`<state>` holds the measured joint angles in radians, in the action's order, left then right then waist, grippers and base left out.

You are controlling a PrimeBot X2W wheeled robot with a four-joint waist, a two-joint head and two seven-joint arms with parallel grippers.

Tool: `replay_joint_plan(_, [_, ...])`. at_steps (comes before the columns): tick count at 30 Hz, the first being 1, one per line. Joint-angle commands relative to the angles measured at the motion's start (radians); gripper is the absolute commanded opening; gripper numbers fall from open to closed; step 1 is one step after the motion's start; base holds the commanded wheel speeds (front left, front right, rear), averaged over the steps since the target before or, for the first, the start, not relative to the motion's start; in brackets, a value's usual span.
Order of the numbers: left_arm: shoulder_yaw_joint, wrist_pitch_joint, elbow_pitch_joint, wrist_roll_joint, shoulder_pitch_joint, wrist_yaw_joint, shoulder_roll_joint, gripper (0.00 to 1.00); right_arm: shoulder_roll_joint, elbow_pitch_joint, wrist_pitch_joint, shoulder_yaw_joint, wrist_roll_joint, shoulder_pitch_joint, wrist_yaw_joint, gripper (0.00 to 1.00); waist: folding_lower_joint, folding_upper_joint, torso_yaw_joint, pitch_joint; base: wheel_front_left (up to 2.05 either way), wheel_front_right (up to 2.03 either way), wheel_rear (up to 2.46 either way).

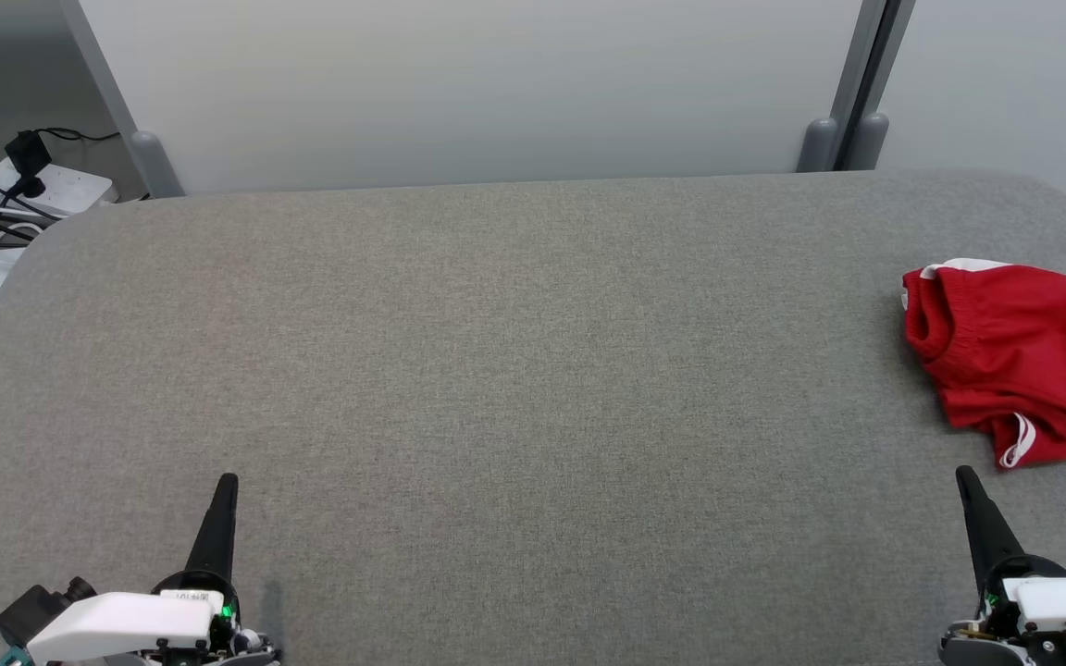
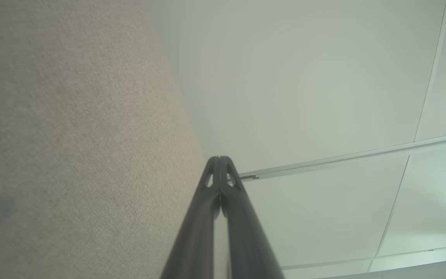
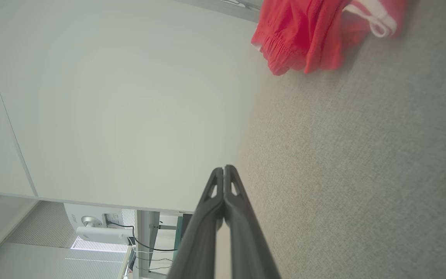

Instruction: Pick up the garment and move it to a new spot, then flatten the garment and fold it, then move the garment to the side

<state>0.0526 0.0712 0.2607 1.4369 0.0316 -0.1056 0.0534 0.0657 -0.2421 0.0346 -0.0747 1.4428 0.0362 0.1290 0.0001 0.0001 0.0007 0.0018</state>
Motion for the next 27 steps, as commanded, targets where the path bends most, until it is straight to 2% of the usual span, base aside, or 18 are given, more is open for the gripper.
replay_joint_plan(1, [0.038,0.006,-0.023,0.026,0.06,-0.012,0.013,0.0,0.011,0.02,0.012,0.011,0.028,0.048,0.002,0.0,0.0,-0.0001,0.0,0.0,0.0,0.0,0.0])
replay_joint_plan(15, [0.061,0.042,-0.015,0.169,0.076,-0.025,-0.003,0.0,0.008,0.0,0.052,-0.007,0.189,0.069,0.002,0.0,0.0,-0.0001,-0.001,0.001,0.0,0.0,0.0])
replay_joint_plan(27, [0.062,0.042,-0.015,0.171,0.077,-0.025,-0.003,0.0,0.005,-0.001,0.056,-0.011,0.189,0.069,0.002,0.0,0.0,-0.0001,-0.001,0.001,0.0,0.0,0.0])
